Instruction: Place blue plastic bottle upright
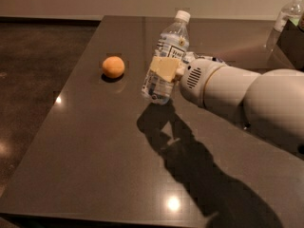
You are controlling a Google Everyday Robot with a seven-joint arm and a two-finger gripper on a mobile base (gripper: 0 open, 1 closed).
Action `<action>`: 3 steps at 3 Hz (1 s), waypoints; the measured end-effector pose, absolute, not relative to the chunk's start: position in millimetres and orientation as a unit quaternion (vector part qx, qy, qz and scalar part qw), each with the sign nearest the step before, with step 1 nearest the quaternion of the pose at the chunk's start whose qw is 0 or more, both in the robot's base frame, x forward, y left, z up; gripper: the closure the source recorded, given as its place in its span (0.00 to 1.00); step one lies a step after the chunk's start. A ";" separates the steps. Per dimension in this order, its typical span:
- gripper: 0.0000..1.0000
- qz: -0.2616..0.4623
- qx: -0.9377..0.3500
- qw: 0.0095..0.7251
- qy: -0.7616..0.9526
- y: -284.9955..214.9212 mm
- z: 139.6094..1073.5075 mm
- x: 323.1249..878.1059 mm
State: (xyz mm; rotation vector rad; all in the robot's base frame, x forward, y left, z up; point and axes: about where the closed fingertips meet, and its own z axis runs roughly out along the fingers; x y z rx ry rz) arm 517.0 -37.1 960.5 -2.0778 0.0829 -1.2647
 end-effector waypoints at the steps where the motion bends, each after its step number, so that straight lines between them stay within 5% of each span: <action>1: 1.00 -0.533 -0.784 0.317 -0.029 -34.4 951.5 513.4; 3: 1.00 -0.598 -0.749 0.251 -0.138 -24.1 931.6 492.9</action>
Offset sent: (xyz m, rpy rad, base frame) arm -0.0396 0.0086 -0.0391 -0.3600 -0.4155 0.1299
